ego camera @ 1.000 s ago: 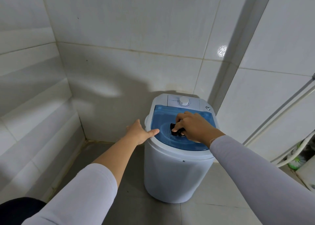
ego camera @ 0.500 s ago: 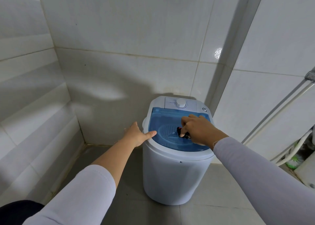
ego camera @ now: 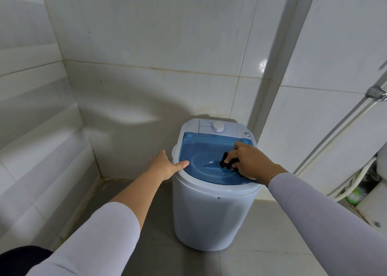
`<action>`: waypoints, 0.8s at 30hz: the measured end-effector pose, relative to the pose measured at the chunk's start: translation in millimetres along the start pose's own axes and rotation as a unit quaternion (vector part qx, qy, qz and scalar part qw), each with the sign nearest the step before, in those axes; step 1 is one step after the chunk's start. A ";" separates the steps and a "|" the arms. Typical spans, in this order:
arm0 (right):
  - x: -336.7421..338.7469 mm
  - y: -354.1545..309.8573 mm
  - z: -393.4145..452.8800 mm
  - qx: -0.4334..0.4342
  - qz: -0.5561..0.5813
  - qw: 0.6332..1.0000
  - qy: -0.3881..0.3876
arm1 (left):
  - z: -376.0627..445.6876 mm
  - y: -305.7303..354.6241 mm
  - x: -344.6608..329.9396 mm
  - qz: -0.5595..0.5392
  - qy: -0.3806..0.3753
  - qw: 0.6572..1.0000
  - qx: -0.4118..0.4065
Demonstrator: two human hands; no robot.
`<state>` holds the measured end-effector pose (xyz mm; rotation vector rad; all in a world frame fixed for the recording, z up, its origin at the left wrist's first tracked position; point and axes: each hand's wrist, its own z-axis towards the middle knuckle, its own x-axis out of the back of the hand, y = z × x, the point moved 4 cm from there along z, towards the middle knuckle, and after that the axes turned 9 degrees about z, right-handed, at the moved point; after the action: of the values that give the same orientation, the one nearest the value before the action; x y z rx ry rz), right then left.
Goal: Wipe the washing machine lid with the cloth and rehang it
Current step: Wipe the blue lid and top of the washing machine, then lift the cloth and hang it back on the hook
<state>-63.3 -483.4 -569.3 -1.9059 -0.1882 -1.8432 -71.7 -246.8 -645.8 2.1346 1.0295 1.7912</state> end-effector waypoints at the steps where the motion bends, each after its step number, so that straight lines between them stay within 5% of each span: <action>1: 0.9 2.3 -2.0 -0.014 0.015 1.000 0.006 | -0.2 0.8 0.1 -0.003 0.001 1.000 -0.003; 13: 16.5 27.9 -23.5 -0.115 0.091 0.989 0.013 | 5.9 -2.2 -1.6 0.018 0.009 1.000 0.003; 24: 12.9 -14.0 -16.3 -0.046 0.238 0.970 0.031 | 0.1 -0.1 -5.8 0.009 0.056 0.998 -0.006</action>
<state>-82.7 -481.0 -553.7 -1.7562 0.3543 -1.5979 -71.8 -250.1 -650.5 2.0638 1.0241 1.9396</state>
